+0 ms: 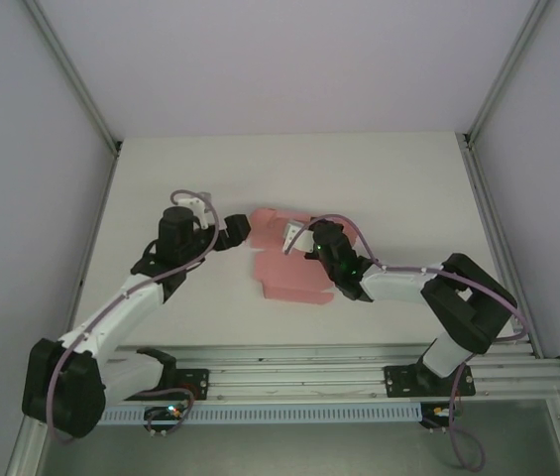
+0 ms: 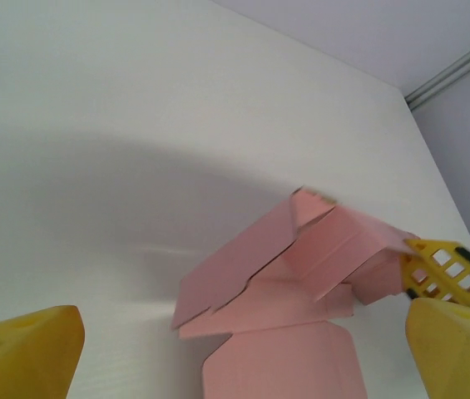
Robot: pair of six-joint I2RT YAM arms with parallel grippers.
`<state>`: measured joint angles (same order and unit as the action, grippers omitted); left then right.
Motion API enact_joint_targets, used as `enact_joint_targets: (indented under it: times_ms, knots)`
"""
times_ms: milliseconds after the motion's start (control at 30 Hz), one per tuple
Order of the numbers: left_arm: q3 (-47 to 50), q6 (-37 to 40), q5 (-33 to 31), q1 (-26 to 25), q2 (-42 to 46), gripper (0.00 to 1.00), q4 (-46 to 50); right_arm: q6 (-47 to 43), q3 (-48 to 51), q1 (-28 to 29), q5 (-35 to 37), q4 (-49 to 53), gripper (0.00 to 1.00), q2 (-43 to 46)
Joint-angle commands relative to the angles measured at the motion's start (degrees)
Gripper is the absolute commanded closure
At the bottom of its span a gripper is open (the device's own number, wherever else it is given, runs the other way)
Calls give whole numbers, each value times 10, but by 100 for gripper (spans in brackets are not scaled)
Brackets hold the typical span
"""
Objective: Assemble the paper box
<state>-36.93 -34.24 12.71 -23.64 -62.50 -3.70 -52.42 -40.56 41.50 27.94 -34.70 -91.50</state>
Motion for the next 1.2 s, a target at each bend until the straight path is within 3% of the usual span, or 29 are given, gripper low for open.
enact_joint_targets:
  times_ms: [0,233,333,567,633,933,1067,1167]
  knots:
    - [28,10,9,17,16,0,29,74,-19,-3,6,36,99,39]
    - [61,5,66,23,-31,20,-81,158,-16,-18,-37,112,99,85]
    - [56,-6,89,26,-74,32,-129,188,-17,-25,-56,142,99,96]
    - [43,-28,162,28,-182,48,-299,226,-8,-34,-95,151,99,110]
    - [33,-28,174,27,-202,51,-315,234,-9,-38,-101,152,100,112]
    - [30,-23,176,20,-226,80,-332,261,-14,-50,-115,175,100,112]
    - [34,-7,158,13,-226,100,-332,316,-34,-55,-141,223,100,130]
    - [38,13,154,3,-221,100,-341,370,-63,-63,-162,284,100,126]
